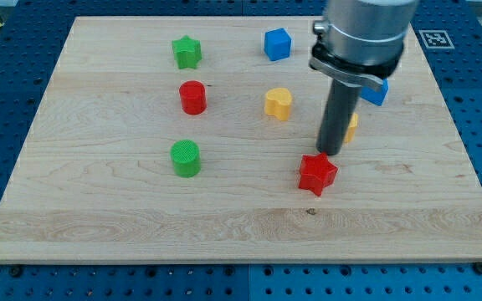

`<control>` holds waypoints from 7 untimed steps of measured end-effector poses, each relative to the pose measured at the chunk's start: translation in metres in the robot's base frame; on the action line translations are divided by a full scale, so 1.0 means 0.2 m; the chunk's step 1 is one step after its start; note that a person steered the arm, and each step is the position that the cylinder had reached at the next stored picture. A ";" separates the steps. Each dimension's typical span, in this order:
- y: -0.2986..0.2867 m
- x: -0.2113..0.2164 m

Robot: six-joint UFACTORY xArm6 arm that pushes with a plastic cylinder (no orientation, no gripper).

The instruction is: Slide the red star closer to the yellow heart

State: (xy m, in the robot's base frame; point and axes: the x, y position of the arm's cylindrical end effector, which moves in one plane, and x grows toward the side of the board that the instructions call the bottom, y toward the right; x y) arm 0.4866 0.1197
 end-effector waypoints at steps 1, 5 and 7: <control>0.14 0.10; -0.07 0.31; -0.20 0.20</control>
State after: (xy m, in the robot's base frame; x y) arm 0.5257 0.0806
